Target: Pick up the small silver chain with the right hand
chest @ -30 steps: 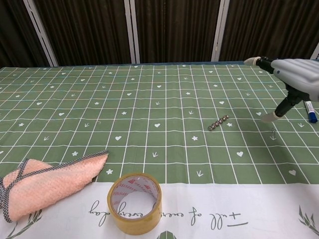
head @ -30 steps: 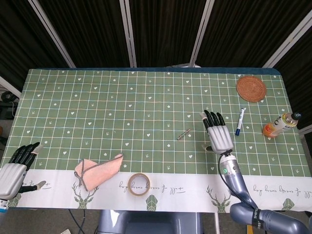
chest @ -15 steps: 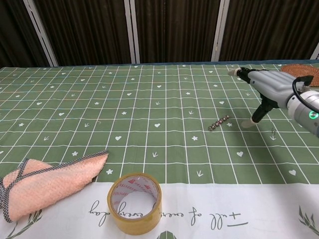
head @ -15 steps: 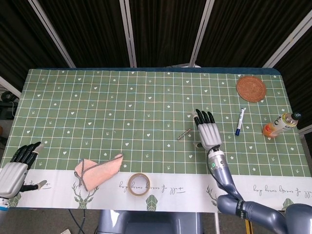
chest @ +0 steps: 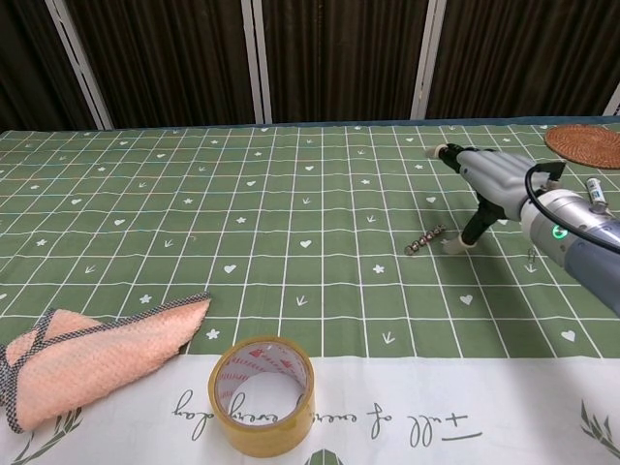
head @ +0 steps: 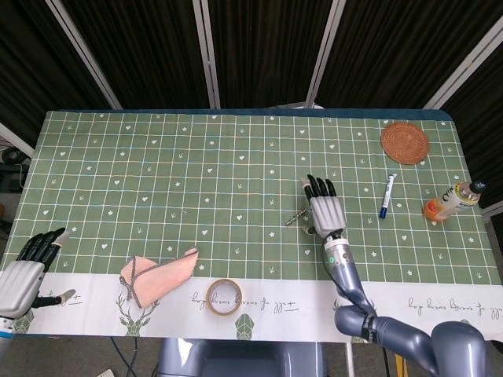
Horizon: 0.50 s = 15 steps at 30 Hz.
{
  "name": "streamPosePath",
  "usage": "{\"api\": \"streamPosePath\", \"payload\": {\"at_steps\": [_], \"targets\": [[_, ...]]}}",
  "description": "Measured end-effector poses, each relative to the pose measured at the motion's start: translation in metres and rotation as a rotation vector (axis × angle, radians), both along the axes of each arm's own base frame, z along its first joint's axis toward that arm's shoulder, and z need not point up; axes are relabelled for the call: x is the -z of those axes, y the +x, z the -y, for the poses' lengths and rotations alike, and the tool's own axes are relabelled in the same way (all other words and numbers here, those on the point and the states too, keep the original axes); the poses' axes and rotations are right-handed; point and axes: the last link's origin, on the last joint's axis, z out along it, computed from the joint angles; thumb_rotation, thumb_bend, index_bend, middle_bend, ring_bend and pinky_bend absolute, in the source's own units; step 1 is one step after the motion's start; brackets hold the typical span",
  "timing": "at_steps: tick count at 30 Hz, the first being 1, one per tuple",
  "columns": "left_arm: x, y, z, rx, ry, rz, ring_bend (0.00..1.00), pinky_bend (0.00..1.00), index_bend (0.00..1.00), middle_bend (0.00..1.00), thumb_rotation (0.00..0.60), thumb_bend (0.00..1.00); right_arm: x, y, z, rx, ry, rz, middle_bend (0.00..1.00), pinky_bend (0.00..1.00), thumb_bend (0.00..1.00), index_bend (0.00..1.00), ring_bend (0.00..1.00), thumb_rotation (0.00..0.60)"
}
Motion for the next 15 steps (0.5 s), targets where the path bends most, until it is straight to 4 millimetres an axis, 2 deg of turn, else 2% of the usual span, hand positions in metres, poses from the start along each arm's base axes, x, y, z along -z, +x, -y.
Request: {"api": "streamPosePath", "payload": {"at_steps": [15], "targets": [[-0.0007,0.0,0.0004,-0.003,-0.001,0.008,0.0,0.0,0.0,0.0,0.6,0.05,0.009,0.0005,0.0038,0.022,0.0,0.006,0.0,0.0,0.02,0.0,0.0,0.6]]}}
